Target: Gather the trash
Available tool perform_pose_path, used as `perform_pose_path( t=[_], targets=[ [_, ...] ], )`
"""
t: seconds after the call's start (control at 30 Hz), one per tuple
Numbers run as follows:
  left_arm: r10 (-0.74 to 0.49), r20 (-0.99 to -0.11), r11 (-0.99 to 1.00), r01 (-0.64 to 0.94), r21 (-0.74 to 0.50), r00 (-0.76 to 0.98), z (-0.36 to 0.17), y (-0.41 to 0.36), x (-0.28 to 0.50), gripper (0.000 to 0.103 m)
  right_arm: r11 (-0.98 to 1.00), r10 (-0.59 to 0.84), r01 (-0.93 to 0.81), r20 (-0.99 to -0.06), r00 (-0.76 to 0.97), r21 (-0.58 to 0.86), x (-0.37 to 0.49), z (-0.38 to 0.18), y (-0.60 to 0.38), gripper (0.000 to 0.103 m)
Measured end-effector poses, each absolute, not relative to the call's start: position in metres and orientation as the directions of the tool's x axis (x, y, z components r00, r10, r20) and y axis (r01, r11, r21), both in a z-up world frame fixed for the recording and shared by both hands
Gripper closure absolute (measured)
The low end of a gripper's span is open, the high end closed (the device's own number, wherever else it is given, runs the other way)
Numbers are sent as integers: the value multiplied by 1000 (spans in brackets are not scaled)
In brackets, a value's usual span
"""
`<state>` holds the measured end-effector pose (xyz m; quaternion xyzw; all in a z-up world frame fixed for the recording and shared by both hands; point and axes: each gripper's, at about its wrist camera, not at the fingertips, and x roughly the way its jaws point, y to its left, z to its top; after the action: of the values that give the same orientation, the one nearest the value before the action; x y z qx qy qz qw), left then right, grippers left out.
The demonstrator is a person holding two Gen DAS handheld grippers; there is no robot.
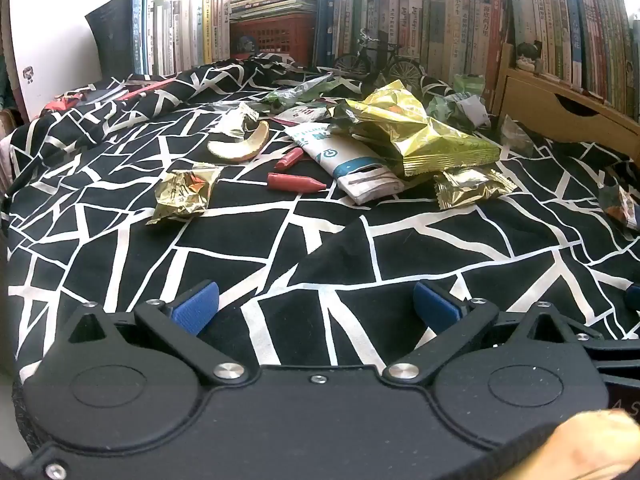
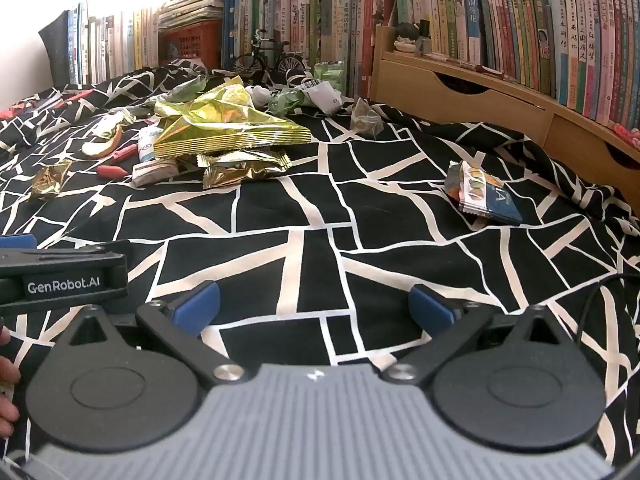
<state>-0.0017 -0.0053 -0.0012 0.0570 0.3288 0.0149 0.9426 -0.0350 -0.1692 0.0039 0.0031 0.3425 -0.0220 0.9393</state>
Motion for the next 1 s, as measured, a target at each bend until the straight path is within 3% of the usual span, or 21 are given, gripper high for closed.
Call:
perform_pose_path(
  t=[0.07, 1.0],
  targets=[
    [15, -637, 999, 12, 37, 770, 0, -1, -1, 0, 999, -37, 43, -643, 765, -6, -35, 4, -169, 0],
    [8, -643, 1000, 12, 27, 766, 0, -1, 0, 0, 999, -38, 43, -643, 765, -7, -35, 3, -169, 0]
  ],
)
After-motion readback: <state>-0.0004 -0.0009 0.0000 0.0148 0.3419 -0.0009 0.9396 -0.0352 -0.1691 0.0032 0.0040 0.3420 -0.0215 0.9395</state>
